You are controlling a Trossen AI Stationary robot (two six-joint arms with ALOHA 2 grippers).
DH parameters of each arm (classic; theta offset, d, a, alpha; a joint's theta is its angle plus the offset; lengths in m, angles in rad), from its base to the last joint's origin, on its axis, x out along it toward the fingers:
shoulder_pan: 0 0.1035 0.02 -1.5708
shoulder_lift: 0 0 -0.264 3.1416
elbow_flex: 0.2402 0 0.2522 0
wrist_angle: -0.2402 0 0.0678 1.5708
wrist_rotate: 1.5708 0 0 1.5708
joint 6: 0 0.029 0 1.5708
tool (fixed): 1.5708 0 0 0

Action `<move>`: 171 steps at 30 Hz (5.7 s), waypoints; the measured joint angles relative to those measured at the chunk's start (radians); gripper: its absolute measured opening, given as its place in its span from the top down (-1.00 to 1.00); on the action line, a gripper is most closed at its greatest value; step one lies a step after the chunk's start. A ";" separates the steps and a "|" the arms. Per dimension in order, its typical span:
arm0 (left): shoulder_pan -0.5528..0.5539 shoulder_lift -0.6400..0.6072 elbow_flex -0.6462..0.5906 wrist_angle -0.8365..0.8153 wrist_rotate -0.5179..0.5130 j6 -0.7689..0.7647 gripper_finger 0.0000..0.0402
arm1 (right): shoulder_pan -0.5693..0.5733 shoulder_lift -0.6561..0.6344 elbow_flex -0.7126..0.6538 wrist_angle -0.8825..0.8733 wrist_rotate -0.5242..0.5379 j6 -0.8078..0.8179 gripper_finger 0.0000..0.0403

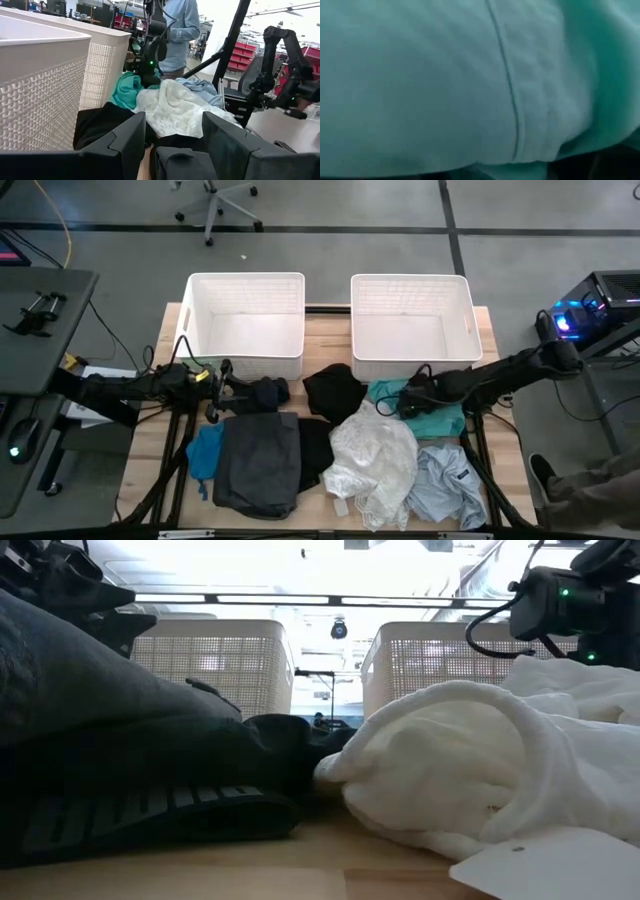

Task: Sort clothes
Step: Put the light blue shorts into the right bin, then put the dark gray pants into the left bin

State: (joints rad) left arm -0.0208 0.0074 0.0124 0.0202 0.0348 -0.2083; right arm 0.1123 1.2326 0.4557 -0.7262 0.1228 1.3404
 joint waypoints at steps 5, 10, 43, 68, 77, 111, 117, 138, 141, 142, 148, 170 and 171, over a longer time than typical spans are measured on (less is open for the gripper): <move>0.000 0.000 0.000 0.000 -0.001 -0.001 0.07 | 0.029 0.021 0.010 -0.014 0.109 -0.001 0.08; 0.000 0.000 0.000 0.000 0.000 0.000 0.07 | 0.057 0.023 0.027 -0.018 0.130 -0.007 0.71; 0.000 0.001 0.000 0.007 0.006 -0.210 0.07 | -0.119 0.022 1.424 -0.639 0.635 -0.587 0.86; 0.000 0.001 0.000 0.007 0.006 -0.209 0.07 | -0.813 0.313 0.643 -0.234 0.021 -1.080 0.32; 0.000 0.001 0.000 0.007 0.006 -0.210 0.07 | -0.813 0.263 0.806 -0.374 0.130 -1.087 -0.39; -0.049 0.243 0.301 0.119 -0.162 -0.637 0.26 | -0.352 -0.034 0.967 0.195 0.139 -0.939 -0.33; -0.113 0.576 0.636 -0.270 0.035 -0.465 0.38 | -0.352 -0.034 0.967 0.204 0.139 -0.979 -0.33; -0.209 1.394 1.002 -0.539 0.063 -0.206 0.07 | -0.352 -0.042 0.967 0.065 -0.088 -1.143 -0.33; -0.209 1.460 1.026 -0.531 -0.028 -0.210 -0.06 | -0.352 -0.054 0.967 0.003 -0.110 -1.172 -0.33; -0.209 1.481 1.034 -0.532 -0.062 -0.217 -0.09 | -0.352 -0.062 0.967 -0.017 -0.115 -1.178 -0.33; -0.194 1.602 1.052 -0.617 -0.203 -0.411 -0.18 | -0.352 -0.126 0.967 -0.096 -0.116 -1.184 -0.33; -0.199 1.668 1.126 -0.637 0.228 -0.541 0.88 | -0.352 -0.261 0.967 -0.117 -0.105 -1.158 -0.33; -0.198 1.644 1.146 -0.650 0.227 -0.541 0.88 | -0.352 -0.261 0.967 -0.117 -0.105 -1.160 -0.33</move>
State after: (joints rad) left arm -0.2188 1.6513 1.1588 -0.6303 0.2623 -0.7490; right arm -0.2401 0.9718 1.4223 -0.8429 0.0177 0.1805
